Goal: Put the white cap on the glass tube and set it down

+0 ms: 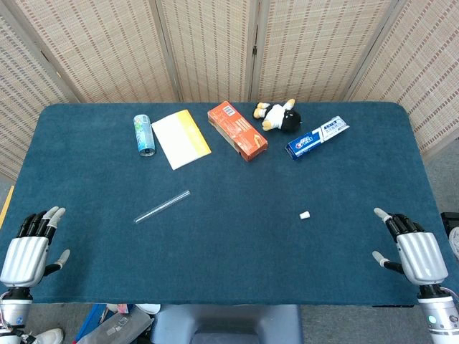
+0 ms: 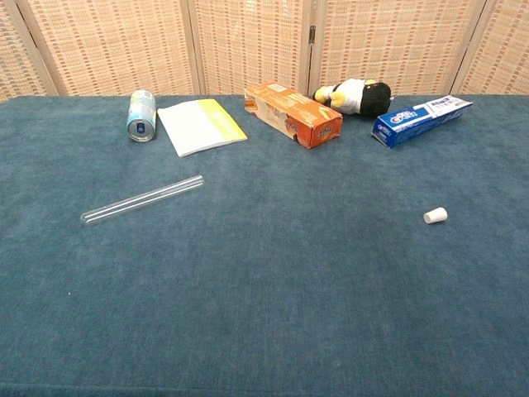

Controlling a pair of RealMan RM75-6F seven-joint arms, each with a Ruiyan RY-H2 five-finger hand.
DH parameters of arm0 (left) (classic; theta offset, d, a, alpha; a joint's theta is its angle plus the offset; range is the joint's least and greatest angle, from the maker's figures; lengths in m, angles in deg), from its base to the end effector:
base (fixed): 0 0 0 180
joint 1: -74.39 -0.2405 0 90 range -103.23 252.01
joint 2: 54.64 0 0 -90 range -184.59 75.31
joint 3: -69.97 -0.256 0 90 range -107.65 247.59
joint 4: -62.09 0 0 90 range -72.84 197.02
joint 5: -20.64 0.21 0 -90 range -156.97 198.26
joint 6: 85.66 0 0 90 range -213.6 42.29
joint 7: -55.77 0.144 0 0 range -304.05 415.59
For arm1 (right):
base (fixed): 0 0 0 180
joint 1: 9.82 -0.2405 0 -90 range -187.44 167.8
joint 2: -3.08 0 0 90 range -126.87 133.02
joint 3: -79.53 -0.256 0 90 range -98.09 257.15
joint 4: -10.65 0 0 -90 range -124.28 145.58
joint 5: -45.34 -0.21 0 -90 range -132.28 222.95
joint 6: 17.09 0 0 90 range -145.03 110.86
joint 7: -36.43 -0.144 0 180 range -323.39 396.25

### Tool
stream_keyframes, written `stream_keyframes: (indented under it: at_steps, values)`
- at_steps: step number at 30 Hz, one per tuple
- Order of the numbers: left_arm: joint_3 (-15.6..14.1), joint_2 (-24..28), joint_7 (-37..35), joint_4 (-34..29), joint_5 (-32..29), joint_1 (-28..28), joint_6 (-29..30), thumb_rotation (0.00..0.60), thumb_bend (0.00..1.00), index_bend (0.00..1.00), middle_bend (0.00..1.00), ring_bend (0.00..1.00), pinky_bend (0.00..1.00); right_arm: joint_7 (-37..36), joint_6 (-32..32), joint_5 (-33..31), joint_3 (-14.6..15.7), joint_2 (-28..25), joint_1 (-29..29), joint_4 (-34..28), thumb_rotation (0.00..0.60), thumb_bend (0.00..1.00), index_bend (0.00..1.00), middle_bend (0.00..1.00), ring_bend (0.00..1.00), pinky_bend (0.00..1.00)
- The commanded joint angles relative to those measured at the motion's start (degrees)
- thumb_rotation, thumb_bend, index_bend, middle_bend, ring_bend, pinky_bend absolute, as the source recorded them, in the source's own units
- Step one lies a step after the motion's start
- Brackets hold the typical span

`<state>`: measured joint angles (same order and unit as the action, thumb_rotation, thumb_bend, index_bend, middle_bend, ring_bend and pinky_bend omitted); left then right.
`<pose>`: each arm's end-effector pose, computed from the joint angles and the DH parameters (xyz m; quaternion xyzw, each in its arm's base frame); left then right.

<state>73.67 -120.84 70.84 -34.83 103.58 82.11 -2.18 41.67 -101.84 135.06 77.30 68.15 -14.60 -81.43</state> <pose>-0.2891 0.1969 0.1411 -0.6230 -0.3454 -0.3467 0.6103 -0.3033 -0.1779 0.1482 0.6314 -0.3534 0.3724 0.5811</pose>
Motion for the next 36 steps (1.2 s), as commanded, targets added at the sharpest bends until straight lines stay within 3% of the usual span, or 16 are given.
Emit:
stream_keyframes:
  at_steps: [1,11,19,22,28,34,36]
  values:
    - [0.01,-0.1,-0.15,0.25,-0.04,0.0,0.03,0.6,0.25,0.09,0.11,0.1,0.1,0.05,0.06,-0.02,0.0,0.0,-0.05,-0.07,0.6,0.15,0.15,0.26,0.21,0.39]
    - [0.4,-0.32,-1.59,0.74,-0.03,0.92,-1.0,0.6,0.25,0.09,0.11,0.11,0.1,0.53,-0.77,0.38,-0.34,-0.22,-0.15,-0.59,0.6,0.15,0.15,0.26,0.21,0.39]
    - [2.95,-1.1,-2.23,-0.24,0.65,5.21,-4.21,0.6,0.25,0.13,0.14,0.22,0.15,1.3,-0.62,0.5,-1.11,-0.63,-0.98,-1.31,0.6,0.15,0.15,0.26,0.21,0.39]
    - [4.67,-1.97,-1.56,-0.88,0.1,8.36,-7.16,0.6,0.25,0.15,0.22,0.31,0.24,1.65,-0.22,0.68,-1.36,-0.73,-1.55,-1.64,0.6,0.15,0.15,0.26,0.21,0.39]
    - [7.62,-4.87,2.15,-1.03,-3.72,15.09,-14.73,0.6,0.25,0.19,0.4,0.48,0.51,1.91,0.58,0.82,-1.52,-0.73,-2.36,-1.93,0.6,0.15,0.15,0.26,0.21,0.39]
    - [9.19,-9.29,6.94,1.27,-8.99,21.29,-21.81,0.6,0.25,0.26,0.65,0.7,0.82,2.25,1.03,0.5,-1.54,-0.73,-2.67,-2.06,0.6,0.15,0.15,0.26,0.21,0.39]
    - [9.55,-10.99,8.64,2.26,-11.41,23.37,-24.18,0.6,0.25,0.28,0.71,0.75,0.88,2.44,1.08,0.3,-1.58,-0.81,-2.71,-2.2,0.6,0.15,0.15,0.26,0.21,0.39]
